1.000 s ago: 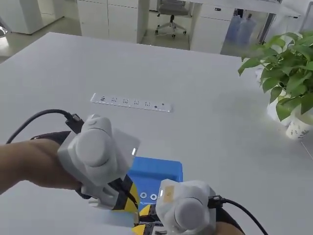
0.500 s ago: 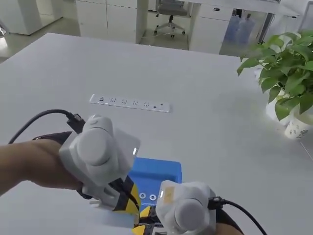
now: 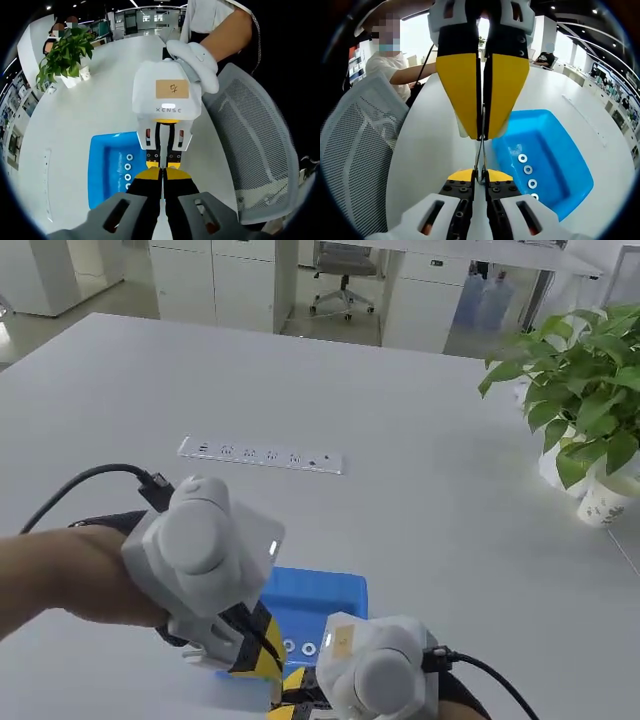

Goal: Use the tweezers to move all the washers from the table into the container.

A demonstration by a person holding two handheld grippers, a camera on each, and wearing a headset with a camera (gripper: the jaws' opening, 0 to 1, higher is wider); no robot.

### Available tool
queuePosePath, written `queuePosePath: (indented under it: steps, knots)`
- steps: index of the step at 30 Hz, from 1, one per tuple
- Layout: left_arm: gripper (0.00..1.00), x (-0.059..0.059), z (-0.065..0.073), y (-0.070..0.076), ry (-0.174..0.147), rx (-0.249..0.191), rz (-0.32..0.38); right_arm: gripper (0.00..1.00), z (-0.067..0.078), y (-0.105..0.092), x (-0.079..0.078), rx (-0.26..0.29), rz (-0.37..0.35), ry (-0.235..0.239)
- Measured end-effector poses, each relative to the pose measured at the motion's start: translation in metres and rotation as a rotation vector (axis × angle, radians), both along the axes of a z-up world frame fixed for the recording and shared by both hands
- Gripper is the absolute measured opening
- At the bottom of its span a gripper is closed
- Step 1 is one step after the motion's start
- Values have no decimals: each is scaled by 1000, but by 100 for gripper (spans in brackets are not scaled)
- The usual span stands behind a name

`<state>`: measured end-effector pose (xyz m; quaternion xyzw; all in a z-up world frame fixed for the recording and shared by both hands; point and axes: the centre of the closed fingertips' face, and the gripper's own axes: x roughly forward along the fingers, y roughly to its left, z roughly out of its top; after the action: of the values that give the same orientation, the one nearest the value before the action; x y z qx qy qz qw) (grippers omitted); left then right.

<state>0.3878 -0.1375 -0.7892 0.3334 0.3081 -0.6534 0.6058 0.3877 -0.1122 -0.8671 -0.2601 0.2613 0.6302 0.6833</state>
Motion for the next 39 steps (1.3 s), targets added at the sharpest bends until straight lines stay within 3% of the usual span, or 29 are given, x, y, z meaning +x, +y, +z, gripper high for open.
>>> queuePosePath:
  steps: [24,39]
  knots:
    - [3,-2,-2,2,-1,33,-25,7,1,1,-1,11,-17,8]
    - [3,-6,12,7,2,31,-18,7,16,6,-6,22,-3,-2]
